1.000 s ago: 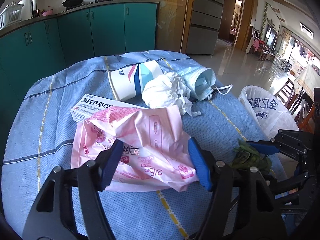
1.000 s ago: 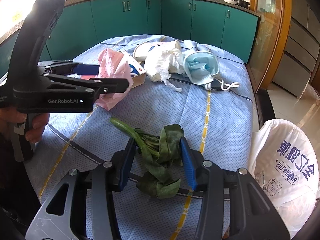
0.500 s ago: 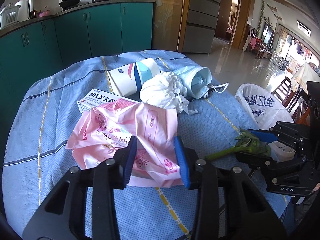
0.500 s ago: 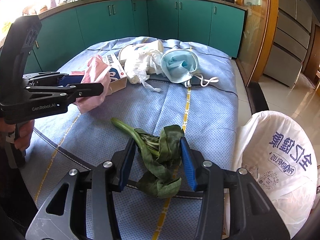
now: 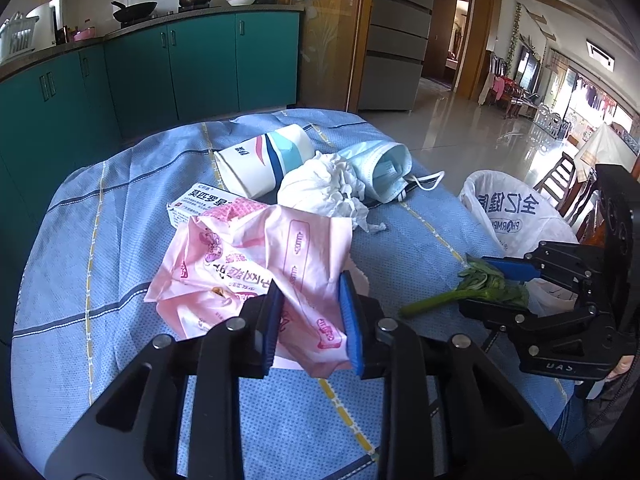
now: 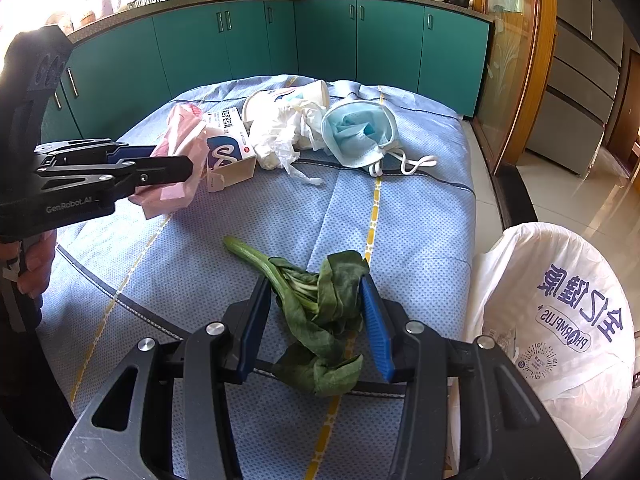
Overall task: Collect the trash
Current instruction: 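Lift the pink bag with the left gripper while the right gripper holds the vegetable, then carry the bag and vegetable over the wastebasket and open both grippers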
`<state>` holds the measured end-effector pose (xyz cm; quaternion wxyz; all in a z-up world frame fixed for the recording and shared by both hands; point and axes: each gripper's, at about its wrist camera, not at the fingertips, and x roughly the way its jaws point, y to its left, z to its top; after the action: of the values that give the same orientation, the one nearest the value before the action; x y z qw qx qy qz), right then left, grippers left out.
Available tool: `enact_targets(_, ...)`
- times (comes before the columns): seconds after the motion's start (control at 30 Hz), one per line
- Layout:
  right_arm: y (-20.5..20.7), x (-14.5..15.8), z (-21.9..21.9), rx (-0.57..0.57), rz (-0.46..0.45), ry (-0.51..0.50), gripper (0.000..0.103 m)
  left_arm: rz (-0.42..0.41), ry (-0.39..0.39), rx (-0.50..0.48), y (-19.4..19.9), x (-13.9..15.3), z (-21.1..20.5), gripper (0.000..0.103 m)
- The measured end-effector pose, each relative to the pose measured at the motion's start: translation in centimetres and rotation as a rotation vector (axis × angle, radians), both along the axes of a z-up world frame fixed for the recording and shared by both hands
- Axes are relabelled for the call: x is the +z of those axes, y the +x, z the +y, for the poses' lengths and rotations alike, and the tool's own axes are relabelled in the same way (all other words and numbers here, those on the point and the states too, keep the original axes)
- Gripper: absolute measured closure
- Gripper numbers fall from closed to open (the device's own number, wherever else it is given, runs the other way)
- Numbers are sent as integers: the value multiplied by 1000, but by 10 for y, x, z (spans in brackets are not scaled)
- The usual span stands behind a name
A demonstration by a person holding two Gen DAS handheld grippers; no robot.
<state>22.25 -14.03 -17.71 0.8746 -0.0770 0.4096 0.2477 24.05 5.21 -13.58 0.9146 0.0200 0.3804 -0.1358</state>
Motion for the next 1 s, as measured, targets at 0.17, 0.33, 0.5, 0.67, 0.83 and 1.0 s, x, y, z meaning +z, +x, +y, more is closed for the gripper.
enact_targets(0.17,0,1,0,-2,-2,1,58,-6,-52,-2,-6,10,17,74)
enact_targets(0.33,0,2,-1,-6,-2,5,58,6,-93,23,-4,13,34,73)
enact_targets(0.5,-1,3,-1,-2,-5,5,58,15,-77,30,1,8,31,73)
enact_targets(0.67,-4,11,-8,-22,-37,24,58,-45,-53,15,-6,13,17,74)
enact_targets(0.83,-10,26,-28,-76,-94,58,59,-141,-59,16,-16,27,7,74)
enact_targets(1.0,-22,44,-69,-187,-176,76,59,-247,-17,21,-30,44,-14,74)
